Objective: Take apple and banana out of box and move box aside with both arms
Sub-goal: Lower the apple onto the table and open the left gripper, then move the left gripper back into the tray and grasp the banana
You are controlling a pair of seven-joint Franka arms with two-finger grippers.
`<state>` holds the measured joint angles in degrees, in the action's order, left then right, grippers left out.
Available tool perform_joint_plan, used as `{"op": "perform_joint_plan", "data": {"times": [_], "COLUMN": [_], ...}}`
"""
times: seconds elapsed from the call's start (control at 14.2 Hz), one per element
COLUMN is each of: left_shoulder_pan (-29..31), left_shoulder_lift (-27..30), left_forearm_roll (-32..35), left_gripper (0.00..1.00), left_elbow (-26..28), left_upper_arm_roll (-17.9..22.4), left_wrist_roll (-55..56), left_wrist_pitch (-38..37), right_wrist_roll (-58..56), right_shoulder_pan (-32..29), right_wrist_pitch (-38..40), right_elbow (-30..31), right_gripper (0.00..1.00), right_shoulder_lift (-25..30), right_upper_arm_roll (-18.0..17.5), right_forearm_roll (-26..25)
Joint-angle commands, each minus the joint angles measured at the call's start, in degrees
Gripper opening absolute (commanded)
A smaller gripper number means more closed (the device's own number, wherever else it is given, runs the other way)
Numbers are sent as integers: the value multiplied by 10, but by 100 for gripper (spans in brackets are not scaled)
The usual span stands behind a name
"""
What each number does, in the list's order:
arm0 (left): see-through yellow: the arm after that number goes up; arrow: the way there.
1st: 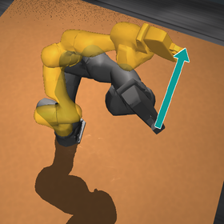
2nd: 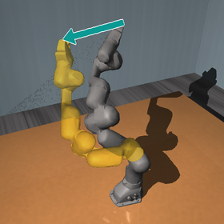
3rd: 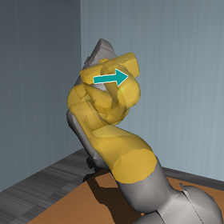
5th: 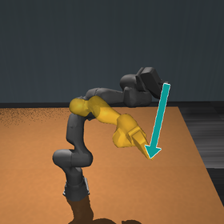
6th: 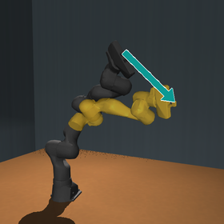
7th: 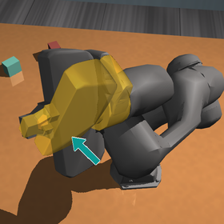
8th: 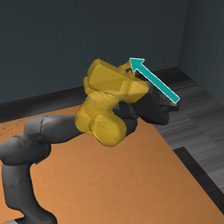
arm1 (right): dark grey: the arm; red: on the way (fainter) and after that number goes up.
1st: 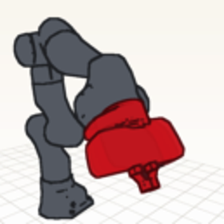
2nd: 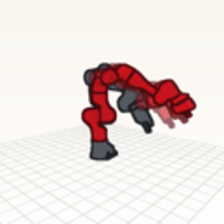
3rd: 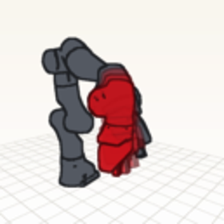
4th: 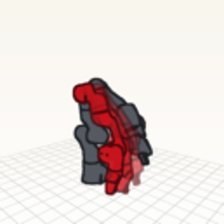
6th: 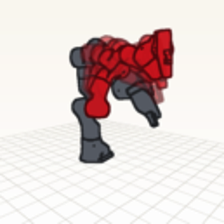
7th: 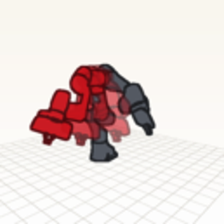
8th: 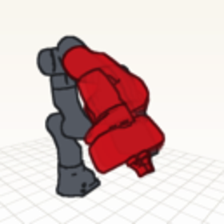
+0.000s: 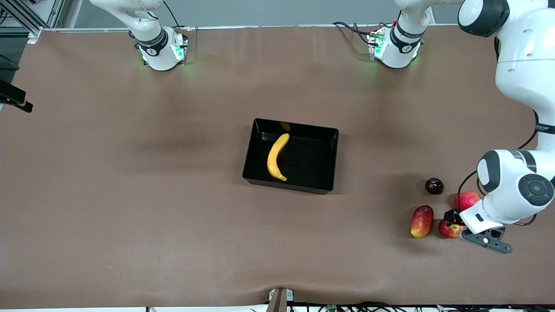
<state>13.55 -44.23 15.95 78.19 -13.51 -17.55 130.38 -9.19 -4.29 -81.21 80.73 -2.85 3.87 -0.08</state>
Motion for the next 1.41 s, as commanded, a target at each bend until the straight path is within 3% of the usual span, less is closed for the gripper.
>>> {"op": "perform_joint_plan", "data": {"times": [0.0,0.28,0.49,0.85,1.13,1.34], "left_shoulder_pan": [-4,-11,-48,-186,-269,-322], "left_shoulder_lift": [51,91,106,100,70,33], "left_forearm_roll": [-22,-21,-14,-13,8,30], "left_gripper": [100,100,100,100,100,100], "left_elbow": [15,23,42,41,39,38], "left_upper_arm_roll": [-26,-94,-128,-127,-125,-122], "left_wrist_roll": [25,123,237,447,512,565], "left_wrist_pitch": [-60,-136,-152,-150,-133,-77], "right_wrist_roll": [-5,-5,-5,-6,-6,-6], "right_shoulder_pan": [-12,-12,-12,-12,-12,-12], "right_wrist_pitch": [1,1,0,1,1,1], "right_elbow": [-6,-6,-6,-6,-6,-6], "right_gripper": [100,100,100,100,100,100], "right_shoulder_lift": [-3,-3,-3,-10,-11,-11], "right_upper_arm_roll": [-6,-5,-5,-5,-5,-5], "right_forearm_roll": [8,8,7,2,3,3]}}
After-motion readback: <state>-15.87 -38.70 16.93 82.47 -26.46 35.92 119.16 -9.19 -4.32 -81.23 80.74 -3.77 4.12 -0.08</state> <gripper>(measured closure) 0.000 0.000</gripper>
